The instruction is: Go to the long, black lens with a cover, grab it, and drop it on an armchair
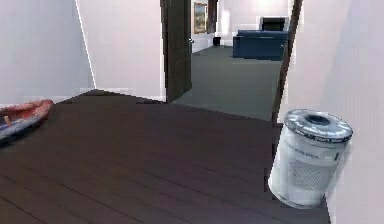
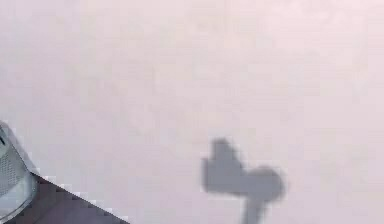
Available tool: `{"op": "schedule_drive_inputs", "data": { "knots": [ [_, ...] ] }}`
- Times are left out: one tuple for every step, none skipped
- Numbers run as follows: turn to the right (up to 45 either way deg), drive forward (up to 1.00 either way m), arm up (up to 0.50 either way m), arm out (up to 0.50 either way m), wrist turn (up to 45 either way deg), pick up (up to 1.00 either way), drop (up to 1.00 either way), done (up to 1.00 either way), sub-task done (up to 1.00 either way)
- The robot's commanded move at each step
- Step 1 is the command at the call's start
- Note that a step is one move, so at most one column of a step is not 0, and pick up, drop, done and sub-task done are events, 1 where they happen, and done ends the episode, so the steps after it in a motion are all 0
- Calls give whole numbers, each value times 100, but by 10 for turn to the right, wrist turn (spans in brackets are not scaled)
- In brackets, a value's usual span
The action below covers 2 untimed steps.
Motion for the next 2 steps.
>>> {"op": "schedule_drive_inputs", "data": {
  "knots": [
    [0, 100, 0, 0, 0, 0, 0, 0, 0],
    [60, 0, 0, 0, 0, 0, 0, 0, 0]
  ]
}}
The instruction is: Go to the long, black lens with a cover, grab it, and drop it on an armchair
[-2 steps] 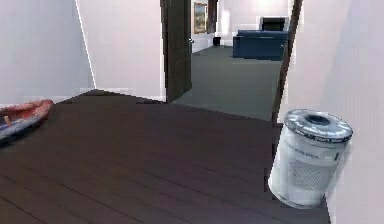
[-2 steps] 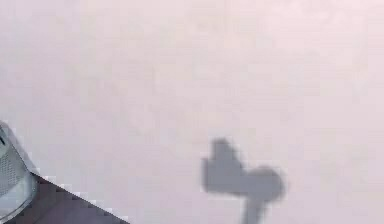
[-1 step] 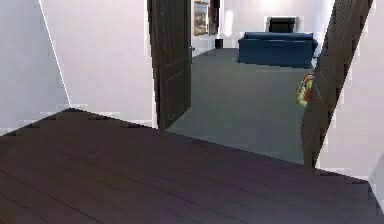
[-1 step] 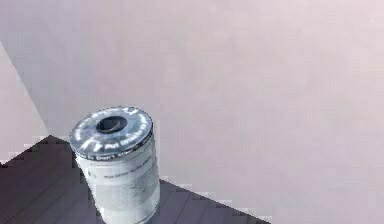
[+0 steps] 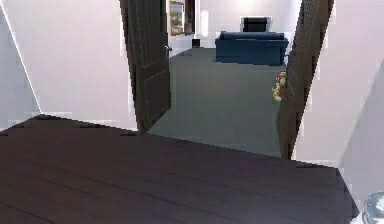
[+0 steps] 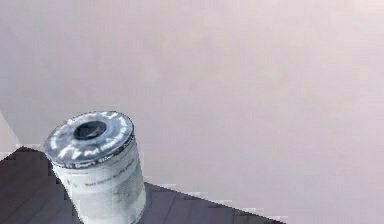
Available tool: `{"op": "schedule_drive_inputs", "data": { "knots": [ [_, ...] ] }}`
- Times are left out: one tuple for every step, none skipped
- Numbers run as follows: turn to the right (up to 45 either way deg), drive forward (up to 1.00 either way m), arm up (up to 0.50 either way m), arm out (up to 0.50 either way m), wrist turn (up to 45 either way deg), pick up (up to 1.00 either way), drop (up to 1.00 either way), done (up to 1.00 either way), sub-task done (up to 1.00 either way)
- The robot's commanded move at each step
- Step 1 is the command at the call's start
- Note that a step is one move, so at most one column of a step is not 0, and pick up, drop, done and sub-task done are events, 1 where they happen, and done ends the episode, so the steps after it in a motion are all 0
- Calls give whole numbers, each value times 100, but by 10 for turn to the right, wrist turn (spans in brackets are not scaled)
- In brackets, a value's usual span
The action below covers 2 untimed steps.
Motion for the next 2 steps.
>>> {"op": "schedule_drive_inputs", "data": {
  "knots": [
    [0, 40, 0, 0, 0, 0, 0, 0, 0],
    [90, 0, 0, 0, 0, 0, 0, 0, 0]
  ]
}}
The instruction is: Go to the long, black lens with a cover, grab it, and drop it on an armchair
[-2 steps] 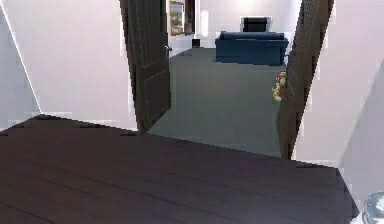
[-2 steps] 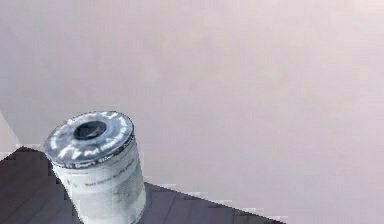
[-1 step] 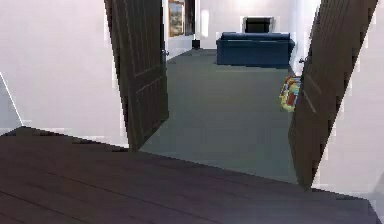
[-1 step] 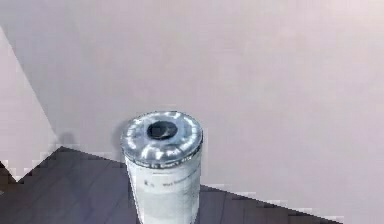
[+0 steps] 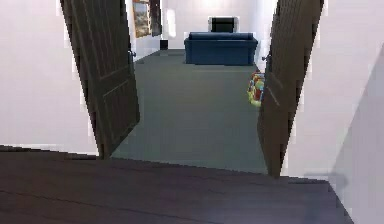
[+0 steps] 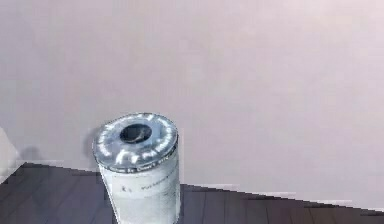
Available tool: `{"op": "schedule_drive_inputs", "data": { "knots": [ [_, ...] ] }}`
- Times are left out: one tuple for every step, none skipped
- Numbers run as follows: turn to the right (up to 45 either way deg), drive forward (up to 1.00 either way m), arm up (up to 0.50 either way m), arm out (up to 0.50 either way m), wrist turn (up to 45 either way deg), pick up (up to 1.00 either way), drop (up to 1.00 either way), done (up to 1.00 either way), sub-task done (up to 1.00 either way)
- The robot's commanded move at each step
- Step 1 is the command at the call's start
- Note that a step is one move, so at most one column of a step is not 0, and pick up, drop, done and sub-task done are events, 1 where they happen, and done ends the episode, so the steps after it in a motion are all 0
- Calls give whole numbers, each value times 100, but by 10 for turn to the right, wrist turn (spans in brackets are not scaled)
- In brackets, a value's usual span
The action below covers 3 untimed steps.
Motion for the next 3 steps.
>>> {"op": "schedule_drive_inputs", "data": {
  "knots": [
    [0, 100, 0, 0, 0, 0, 0, 0, 0],
    [0, 100, 0, 0, 0, 0, 0, 0, 0],
    [120, 0, 0, 0, 0, 0, 0, 0, 0]
  ]
}}
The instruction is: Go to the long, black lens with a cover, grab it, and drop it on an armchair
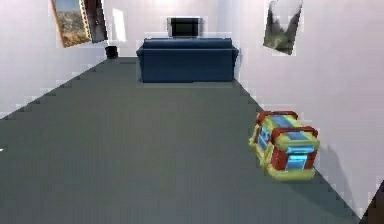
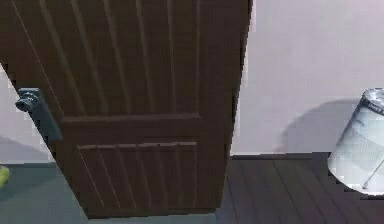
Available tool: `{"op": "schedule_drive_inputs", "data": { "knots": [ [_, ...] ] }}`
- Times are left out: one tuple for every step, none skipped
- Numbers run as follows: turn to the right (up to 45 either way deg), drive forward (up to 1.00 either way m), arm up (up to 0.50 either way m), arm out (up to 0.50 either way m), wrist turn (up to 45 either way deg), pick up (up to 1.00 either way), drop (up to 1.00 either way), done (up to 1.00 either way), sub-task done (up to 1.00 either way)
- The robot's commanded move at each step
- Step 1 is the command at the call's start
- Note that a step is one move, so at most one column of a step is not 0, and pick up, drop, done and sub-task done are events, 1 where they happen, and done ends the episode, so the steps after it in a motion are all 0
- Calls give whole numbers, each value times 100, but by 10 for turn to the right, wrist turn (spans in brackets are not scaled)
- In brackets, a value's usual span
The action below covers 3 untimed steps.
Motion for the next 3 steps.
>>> {"op": "schedule_drive_inputs", "data": {
  "knots": [
    [0, 15, 0, 0, 0, 0, 0, 0, 0],
    [-210, 0, 0, 0, 0, 0, 0, 0, 0],
    [0, 100, 0, 0, 0, 0, 0, 0, 0]
  ]
}}
